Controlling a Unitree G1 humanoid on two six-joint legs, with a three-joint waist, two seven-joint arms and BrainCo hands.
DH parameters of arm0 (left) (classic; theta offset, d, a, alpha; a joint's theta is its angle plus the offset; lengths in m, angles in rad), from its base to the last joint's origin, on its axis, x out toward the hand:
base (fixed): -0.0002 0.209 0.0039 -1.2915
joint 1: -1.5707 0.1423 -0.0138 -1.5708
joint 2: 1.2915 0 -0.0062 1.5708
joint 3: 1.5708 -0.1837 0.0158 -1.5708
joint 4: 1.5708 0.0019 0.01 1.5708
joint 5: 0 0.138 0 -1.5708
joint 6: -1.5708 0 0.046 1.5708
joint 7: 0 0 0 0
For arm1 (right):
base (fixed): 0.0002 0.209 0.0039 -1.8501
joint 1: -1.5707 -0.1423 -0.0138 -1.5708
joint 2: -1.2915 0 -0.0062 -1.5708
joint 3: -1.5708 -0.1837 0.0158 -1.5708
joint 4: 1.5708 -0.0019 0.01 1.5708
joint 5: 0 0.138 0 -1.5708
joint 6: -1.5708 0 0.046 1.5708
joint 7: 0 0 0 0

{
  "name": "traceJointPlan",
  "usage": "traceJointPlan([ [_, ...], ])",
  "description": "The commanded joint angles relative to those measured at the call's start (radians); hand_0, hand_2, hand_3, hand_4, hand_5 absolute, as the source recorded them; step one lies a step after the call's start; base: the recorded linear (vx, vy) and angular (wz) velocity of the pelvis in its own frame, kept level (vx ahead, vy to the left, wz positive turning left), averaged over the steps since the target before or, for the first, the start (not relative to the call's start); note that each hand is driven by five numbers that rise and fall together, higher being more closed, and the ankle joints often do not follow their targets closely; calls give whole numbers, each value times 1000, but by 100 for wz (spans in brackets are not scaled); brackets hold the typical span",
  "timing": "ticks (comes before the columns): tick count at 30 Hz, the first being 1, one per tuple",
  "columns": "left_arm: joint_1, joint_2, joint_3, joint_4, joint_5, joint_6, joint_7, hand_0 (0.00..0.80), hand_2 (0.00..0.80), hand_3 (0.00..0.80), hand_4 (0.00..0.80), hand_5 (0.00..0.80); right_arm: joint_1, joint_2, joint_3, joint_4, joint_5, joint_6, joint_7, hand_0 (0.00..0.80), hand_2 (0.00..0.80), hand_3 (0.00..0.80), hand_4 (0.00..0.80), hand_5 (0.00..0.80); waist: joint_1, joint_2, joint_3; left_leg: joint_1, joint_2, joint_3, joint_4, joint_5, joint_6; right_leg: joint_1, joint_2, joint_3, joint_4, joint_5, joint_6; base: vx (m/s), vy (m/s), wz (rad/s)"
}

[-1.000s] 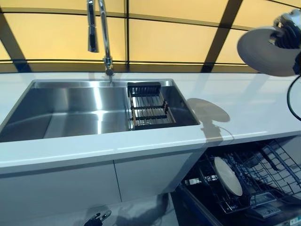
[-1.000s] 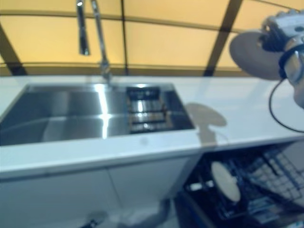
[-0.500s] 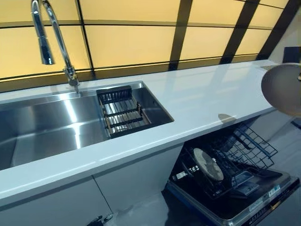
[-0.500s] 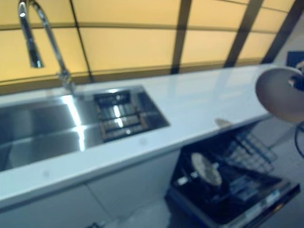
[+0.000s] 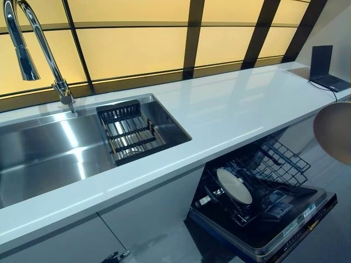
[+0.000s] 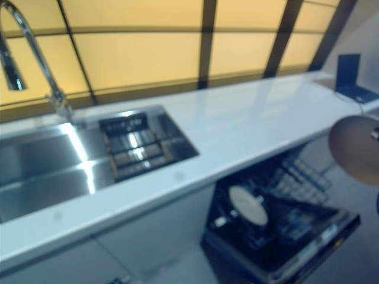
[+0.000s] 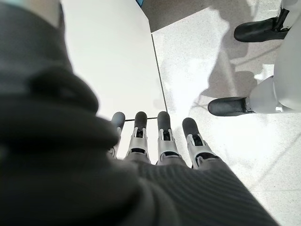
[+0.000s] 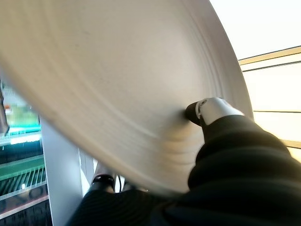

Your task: Take plates into dishwasher

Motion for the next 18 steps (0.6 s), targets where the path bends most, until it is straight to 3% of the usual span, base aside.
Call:
traceJointPlan([
  [1, -25, 17, 26, 41, 32, -18, -10, 0, 0, 0, 0, 0, -28, 45, -70, -30, -31, 31, -55, 800, 800, 800, 800, 800, 35, -9, 4, 67, -52, 5, 4, -146, 59, -42, 59, -40, 2, 40, 37, -11, -43, 0],
  [18, -25, 2, -16, -13, 23, -12, 2, 0, 0, 0, 0, 0, -92, 217, 51, 29, -142, 163, -155, 800, 800, 800, 800, 800, 47, 48, 58, 28, -55, -18, 4, -132, 60, -75, 56, -47, 2, 41, 25, -16, -47, 0],
])
